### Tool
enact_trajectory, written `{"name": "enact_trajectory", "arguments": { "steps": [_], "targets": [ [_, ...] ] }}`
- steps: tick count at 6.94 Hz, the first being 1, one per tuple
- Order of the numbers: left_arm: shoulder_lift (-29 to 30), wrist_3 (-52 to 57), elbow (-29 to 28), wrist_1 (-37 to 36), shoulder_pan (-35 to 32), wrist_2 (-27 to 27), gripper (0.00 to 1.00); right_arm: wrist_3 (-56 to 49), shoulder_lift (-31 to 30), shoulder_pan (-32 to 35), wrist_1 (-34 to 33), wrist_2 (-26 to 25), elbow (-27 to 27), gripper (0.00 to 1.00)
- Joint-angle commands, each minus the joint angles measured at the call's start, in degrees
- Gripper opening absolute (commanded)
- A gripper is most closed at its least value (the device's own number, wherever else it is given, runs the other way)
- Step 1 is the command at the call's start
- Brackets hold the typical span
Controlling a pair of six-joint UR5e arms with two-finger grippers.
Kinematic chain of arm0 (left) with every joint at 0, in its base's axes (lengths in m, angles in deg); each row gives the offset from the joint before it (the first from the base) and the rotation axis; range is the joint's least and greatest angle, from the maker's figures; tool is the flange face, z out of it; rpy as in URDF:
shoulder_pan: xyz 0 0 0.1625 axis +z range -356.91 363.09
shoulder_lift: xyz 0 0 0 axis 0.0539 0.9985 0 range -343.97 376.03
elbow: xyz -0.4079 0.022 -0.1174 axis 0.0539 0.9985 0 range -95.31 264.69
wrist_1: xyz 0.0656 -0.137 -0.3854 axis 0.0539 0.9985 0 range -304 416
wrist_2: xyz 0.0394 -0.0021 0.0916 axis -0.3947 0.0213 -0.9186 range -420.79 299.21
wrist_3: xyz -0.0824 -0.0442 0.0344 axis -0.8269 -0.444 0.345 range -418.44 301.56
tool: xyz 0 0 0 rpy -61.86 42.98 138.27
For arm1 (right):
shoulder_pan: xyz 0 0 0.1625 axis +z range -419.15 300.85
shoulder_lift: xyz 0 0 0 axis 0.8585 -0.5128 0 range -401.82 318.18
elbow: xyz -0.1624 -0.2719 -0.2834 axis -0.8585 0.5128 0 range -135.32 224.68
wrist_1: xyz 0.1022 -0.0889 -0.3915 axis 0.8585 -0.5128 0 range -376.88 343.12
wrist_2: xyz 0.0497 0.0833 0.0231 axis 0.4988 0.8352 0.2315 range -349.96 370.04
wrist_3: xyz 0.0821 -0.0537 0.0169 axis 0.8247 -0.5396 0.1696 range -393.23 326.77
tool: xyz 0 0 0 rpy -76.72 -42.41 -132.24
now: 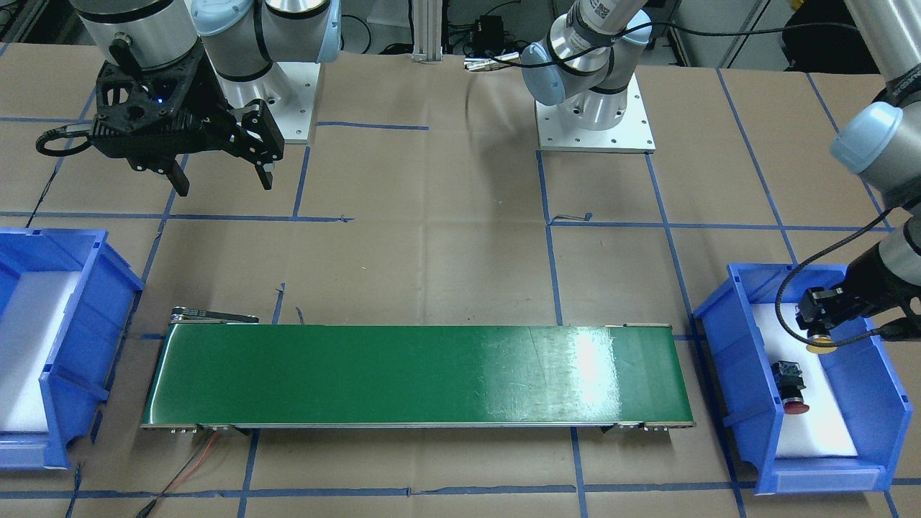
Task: Transport two buttons from left to right
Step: 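Lift the yellow button and carry it onto the green conveyor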
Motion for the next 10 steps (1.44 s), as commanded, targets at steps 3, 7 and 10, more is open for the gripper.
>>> {"name": "enact_trajectory", "arguments": {
  "steps": [3,7,10],
  "targets": [
    [-0.7,-19.0,-3.2,5.1,-13.1,0.5,0.04,0.0,0.0,0.0,0.1,0.0,0.0,1.00],
    [4.9,-37.3,1.9,-4.5,-25.8,0.5,0.04,0.0,0.1,0.0,0.0,0.0,0.0,1.00],
    [5.4,-38.4,6.5,-11.1,-26.2,0.6,0.38,0.0,0.1,0.0,0.1,0.0,0.0,1.00]
  ]
}}
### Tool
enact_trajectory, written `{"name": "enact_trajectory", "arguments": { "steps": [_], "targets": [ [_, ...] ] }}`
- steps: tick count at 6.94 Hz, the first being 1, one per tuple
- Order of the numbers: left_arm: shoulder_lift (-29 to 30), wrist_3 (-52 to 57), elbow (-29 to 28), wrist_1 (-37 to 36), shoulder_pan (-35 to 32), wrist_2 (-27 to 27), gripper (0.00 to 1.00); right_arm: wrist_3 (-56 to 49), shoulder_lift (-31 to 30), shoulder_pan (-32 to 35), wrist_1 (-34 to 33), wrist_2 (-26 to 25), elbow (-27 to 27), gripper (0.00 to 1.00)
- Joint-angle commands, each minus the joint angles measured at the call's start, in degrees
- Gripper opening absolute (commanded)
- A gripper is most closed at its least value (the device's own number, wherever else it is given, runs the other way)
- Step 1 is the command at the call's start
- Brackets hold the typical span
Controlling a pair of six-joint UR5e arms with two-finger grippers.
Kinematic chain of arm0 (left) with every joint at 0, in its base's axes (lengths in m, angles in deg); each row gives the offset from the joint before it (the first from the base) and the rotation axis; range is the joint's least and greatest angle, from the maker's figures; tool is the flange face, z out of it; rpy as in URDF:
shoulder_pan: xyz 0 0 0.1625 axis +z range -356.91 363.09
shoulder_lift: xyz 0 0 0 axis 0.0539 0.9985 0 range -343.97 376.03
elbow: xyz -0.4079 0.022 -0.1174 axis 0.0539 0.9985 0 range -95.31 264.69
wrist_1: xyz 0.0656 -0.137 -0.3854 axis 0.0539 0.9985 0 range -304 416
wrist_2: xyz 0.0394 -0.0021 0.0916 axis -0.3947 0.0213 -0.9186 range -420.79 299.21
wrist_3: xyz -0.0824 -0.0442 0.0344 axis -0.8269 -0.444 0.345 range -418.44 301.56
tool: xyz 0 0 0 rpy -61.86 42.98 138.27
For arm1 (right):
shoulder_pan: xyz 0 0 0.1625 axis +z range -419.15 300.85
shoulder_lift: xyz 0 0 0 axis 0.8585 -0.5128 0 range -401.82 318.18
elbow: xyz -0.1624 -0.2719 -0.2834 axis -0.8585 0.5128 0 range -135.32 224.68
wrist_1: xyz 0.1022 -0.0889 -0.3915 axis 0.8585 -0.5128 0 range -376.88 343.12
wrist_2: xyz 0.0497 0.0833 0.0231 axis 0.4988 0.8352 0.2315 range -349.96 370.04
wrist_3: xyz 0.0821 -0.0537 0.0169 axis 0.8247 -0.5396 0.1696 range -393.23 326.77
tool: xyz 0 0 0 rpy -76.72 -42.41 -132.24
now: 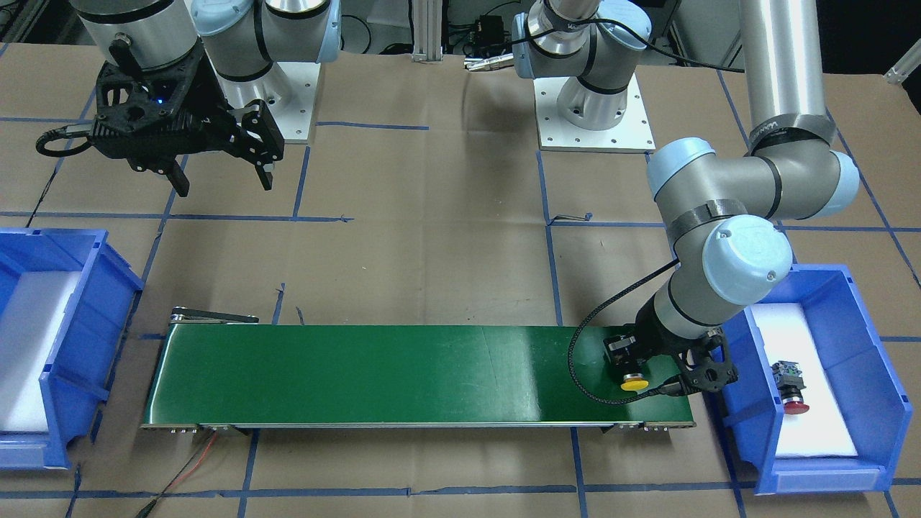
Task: Transport two buttons from left to right
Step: 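Lift the yellow button and carry it onto the green conveyor, then open the left gripper to release the yellow button on the belt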
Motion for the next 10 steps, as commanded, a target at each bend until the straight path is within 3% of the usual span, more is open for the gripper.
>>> {"name": "enact_trajectory", "arguments": {
  "steps": [1,4,6,8,10],
  "targets": [
    [0.0,-0.3,0.7,-1.7,-0.1,0.2,0.99,0.0,0.0,0.0,0.1,0.0,-0.2,1.00],
    [-4.6,0.3,-1.1,1.4,0.5,3.4,1.00,0.4,0.0,0.1,0.1,0.1,-0.1,1.00],
    [-10.7,2.0,-5.3,12.5,0.8,3.4,1.00,0.4,0.0,0.0,0.1,0.1,-0.1,1.00],
    [-10.1,8.2,-10.7,19.0,3.0,3.0,1.00,0.4,0.0,0.0,0.1,0.1,-0.1,1.00],
    [-9.3,15.7,-11.2,18.9,7.4,3.0,1.00,0.4,0.0,0.0,0.1,0.1,-0.1,1.00]
  ]
}}
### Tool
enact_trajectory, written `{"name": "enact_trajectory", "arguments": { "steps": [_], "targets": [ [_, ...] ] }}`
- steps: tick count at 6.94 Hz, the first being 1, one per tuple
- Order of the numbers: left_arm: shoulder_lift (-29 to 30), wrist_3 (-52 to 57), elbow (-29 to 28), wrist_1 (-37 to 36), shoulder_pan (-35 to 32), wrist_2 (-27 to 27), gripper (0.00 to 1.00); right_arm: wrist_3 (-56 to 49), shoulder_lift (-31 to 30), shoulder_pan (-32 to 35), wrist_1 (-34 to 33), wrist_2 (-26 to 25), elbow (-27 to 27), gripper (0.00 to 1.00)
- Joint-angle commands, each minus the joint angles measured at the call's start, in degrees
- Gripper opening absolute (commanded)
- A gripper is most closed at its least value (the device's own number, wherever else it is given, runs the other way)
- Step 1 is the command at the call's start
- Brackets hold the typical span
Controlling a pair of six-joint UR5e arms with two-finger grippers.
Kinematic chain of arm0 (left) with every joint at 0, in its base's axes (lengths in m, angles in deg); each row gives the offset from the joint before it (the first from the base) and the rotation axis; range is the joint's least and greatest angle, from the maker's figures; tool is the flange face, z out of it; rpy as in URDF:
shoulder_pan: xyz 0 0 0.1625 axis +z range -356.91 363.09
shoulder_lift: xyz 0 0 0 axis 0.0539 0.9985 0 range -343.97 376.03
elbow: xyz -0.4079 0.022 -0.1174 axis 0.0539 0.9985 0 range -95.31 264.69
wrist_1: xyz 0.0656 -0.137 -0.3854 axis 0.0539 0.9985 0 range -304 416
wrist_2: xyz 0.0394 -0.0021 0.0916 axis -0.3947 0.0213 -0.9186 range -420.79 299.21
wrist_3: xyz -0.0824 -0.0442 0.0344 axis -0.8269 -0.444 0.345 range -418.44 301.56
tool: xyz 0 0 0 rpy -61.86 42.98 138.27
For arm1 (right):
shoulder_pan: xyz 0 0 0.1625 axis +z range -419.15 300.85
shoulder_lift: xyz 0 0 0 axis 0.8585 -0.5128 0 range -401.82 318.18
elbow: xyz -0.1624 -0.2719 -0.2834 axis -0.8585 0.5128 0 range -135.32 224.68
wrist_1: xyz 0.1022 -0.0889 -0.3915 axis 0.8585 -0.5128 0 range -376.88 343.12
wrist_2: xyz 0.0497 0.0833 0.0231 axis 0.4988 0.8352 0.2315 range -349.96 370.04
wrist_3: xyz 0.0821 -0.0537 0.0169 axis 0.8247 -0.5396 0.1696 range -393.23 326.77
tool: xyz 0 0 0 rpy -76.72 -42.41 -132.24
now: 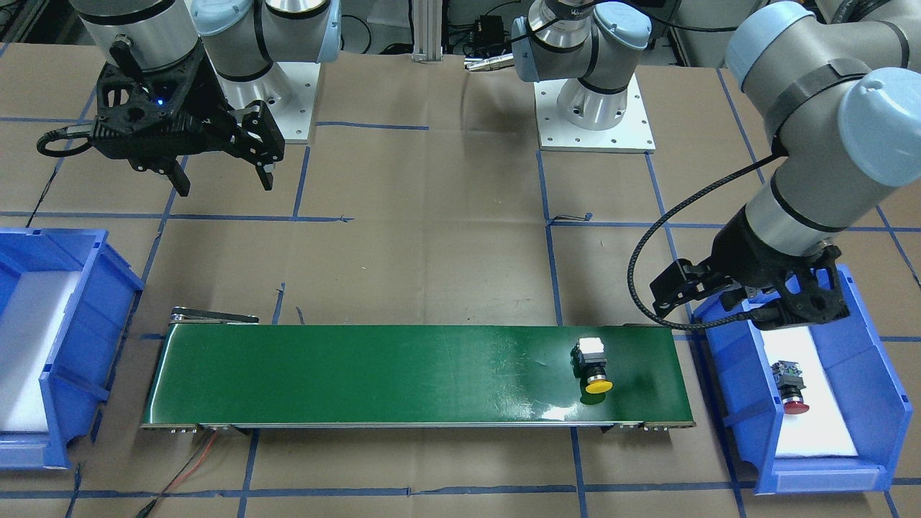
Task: Transport two buttons from left to right
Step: 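Move the left gripper back over the bin to the red button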
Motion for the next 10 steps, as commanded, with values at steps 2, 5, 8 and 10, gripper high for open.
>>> {"name": "enact_trajectory", "arguments": {
  "steps": [2,5,8,10],
  "targets": [
    [3.2,15.0,-1.6,-0.1,11.3,0.0,1.00,0.0,0.0,0.0,0.0,0.0,0.0,1.00],
    [7.7,28.9,-3.0,-2.6,19.3,-0.4,1.00,0.0,0.0,0.0,0.0,0.0,0.0,1.00],
    [12.5,28.7,-0.8,-10.8,19.7,-0.4,1.00,0.0,-0.1,0.0,0.1,0.0,-0.1,1.00],
    [15.3,28.5,0.1,-13.6,19.2,-0.6,0.99,0.0,0.0,0.1,0.0,0.0,0.0,1.00]
  ]
}}
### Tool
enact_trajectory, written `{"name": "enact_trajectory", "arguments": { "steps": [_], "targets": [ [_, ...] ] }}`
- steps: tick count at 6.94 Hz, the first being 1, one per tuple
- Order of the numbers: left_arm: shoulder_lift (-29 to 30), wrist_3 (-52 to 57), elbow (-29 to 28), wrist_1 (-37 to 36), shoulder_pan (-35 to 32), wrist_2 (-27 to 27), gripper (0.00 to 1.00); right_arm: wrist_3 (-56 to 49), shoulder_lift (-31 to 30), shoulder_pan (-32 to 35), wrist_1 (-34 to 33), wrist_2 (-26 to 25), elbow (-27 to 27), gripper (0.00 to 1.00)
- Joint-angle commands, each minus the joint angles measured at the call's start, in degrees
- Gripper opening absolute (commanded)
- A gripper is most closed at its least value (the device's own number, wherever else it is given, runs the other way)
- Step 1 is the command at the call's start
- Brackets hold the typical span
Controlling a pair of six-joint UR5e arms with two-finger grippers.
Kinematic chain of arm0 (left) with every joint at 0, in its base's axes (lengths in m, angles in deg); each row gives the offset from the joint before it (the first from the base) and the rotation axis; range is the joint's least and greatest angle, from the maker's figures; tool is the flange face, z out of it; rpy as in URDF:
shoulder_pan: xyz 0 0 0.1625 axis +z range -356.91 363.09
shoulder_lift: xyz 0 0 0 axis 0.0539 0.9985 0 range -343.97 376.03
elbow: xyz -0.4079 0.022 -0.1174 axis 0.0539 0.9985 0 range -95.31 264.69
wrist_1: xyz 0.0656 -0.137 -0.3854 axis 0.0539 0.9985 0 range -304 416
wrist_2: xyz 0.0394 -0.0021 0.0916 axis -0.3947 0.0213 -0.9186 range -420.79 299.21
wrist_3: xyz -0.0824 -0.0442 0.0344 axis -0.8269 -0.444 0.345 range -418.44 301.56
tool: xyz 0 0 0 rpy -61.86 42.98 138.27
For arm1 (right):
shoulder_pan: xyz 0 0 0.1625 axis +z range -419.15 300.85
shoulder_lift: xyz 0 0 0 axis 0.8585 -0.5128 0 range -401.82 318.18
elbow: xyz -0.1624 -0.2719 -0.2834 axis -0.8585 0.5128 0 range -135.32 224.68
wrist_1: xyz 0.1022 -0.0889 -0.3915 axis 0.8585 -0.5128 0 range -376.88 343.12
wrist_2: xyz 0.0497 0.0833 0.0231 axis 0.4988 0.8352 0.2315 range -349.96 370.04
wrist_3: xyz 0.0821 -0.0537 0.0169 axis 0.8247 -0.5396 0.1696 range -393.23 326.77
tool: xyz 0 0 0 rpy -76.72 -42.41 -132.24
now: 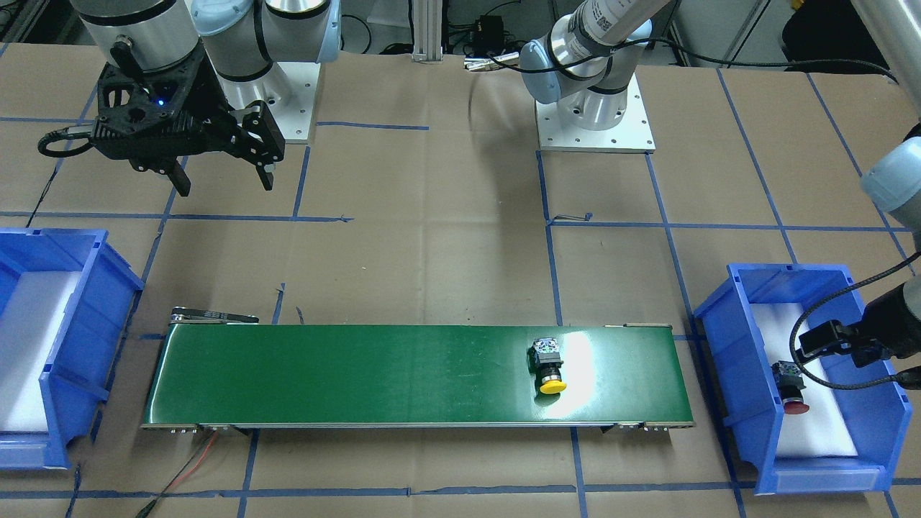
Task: Transport two buttons from left to right
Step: 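Move the left gripper back over the bin to the red button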
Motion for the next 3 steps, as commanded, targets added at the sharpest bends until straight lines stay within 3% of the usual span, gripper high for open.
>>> {"name": "enact_trajectory", "arguments": {
  "steps": [1,3],
  "targets": [
    [2.2,-0.2,2.5,-4.7,-0.2,-0.1,0.99,0.0,0.0,0.0,-0.1,0.0,0.1,1.00],
    [4.3,-0.2,6.2,-12.2,-0.2,-0.1,0.99,0.0,0.0,0.0,-0.2,-0.1,0.1,1.00]
  ]
}}
